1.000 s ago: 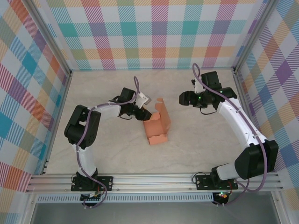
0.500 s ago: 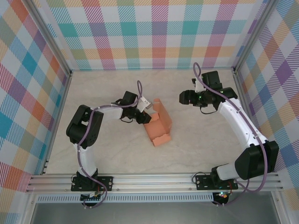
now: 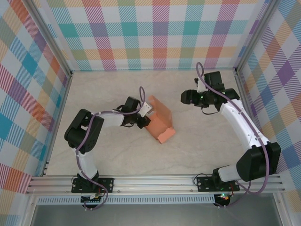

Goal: Fold the paper box

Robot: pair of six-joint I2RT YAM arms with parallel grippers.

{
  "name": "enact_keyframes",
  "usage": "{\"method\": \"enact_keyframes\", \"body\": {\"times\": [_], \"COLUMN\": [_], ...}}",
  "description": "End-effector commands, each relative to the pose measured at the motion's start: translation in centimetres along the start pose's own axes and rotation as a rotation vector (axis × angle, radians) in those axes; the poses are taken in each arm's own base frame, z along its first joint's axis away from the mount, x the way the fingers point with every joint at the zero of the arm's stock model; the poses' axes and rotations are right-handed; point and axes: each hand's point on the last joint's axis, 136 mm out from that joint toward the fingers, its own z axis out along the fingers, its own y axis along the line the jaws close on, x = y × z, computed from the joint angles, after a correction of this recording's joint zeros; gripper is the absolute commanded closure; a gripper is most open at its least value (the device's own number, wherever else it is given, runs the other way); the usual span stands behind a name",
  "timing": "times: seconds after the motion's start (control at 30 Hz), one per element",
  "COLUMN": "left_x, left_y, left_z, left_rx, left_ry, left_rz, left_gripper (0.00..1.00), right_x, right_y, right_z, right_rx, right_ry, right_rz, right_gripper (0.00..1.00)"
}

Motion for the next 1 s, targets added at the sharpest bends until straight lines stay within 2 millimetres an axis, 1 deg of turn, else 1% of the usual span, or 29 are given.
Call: {"method": "enact_keyframes", "body": {"times": [0.0, 0.07, 0.13, 0.2, 0.33, 0.4, 0.5, 0.57, 0.73, 0.83, 0.97], "left_x": [-1.7, -2.0, -2.1, -2.0, -1.6, -1.2, -0.9, -0.9, -1.6, -2.1, -1.8], "left_y": [1.2, 1.8, 2.7, 3.6, 4.9, 5.3, 5.6, 5.4, 4.7, 4.4, 4.4], "left_z": [-1.1, -1.5, -2.0, -2.2, -2.7, -2.8, -2.7, -2.7, -3.0, -3.5, -3.5], "left_rx": [-0.105, -0.138, -0.197, -0.243, -0.327, -0.357, -0.373, -0.364, -0.345, -0.342, -0.364], "left_ry": [-0.072, -0.089, -0.104, -0.109, -0.099, -0.105, -0.102, -0.095, -0.096, -0.107, -0.098], "left_rz": [-0.129, -0.204, -0.3, -0.383, -0.533, -0.59, -0.634, -0.661, -0.688, -0.699, -0.695], "left_gripper": [0.93, 0.93, 0.94, 0.95, 0.95, 0.93, 0.93, 0.93, 0.93, 0.93, 0.93], "right_x": [1.2, 2.3, 3.3, 4.2, 6.8, 7.4, 6.9, 6.2, 5.1, 4.5, 3.4], "right_y": [0.1, 0.1, -0.2, -0.6, -0.3, -0.8, -0.4, 0.5, 1.8, 3.2, 3.4], "right_z": [-0.2, 0.5, 1.1, 1.5, 2.1, 2.6, 3.6, 4.6, 7.9, 9.5, 10.8], "right_rx": [-0.054, -0.096, -0.126, -0.136, -0.236, -0.238, -0.275, -0.326, -0.35, -0.397, -0.395], "right_ry": [-0.005, 0.025, 0.057, 0.072, 0.079, 0.057, 0.039, 0.039, 0.026, 0.022, 0.015], "right_rz": [0.182, 0.243, 0.297, 0.314, 0.38, 0.374, 0.326, 0.3, 0.253, 0.222, 0.22], "right_gripper": [0.3, 0.31, 0.32, 0.32, 0.38, 0.38, 0.39, 0.41, 0.42, 0.43, 0.44]}}
